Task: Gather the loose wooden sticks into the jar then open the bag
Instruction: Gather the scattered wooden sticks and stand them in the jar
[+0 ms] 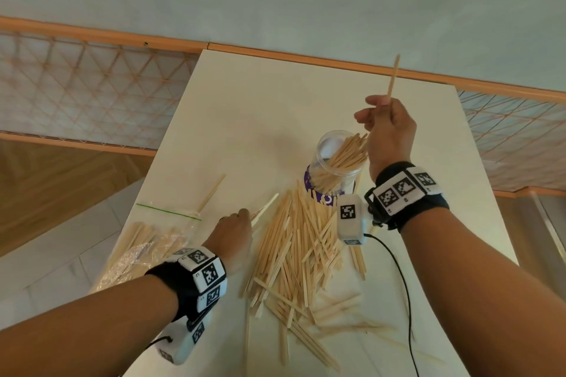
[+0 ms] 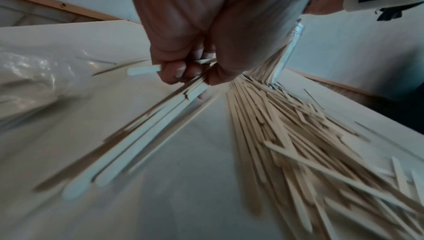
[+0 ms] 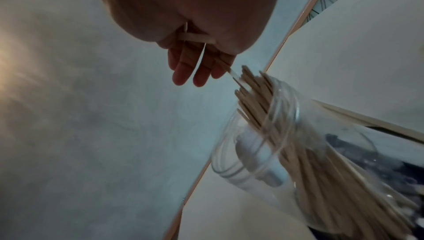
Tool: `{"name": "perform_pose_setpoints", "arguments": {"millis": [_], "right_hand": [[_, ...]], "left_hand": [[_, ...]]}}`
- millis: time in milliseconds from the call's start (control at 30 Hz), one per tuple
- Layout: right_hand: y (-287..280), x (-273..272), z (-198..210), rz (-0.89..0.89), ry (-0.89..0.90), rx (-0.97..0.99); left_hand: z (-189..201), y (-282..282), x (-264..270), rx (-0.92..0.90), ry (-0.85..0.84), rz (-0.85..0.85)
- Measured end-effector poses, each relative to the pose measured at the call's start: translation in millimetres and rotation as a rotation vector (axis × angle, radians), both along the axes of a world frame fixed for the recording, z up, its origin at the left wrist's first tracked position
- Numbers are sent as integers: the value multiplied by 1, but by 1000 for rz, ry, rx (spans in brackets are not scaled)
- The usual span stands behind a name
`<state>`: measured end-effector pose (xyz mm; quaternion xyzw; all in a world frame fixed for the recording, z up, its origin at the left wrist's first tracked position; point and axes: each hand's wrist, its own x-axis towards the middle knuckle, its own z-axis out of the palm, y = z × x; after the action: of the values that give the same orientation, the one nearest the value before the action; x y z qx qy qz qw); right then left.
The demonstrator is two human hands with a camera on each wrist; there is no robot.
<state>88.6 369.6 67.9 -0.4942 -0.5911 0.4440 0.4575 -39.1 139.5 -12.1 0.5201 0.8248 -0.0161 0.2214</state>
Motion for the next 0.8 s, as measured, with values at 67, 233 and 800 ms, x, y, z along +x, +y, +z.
{"name": "perform_pose_setpoints", "arguments": {"millis": [67,233,800], "right_hand": [[1,-1,5,6,41,12],[-3,-7,2,48,141,-47],[17,19,12,39,193,-24]], "left_hand": [[6,8,-5,3,-45,21],[23,31,-22,88,-257,214],[-2,41,-65,-35,-18,679]]}}
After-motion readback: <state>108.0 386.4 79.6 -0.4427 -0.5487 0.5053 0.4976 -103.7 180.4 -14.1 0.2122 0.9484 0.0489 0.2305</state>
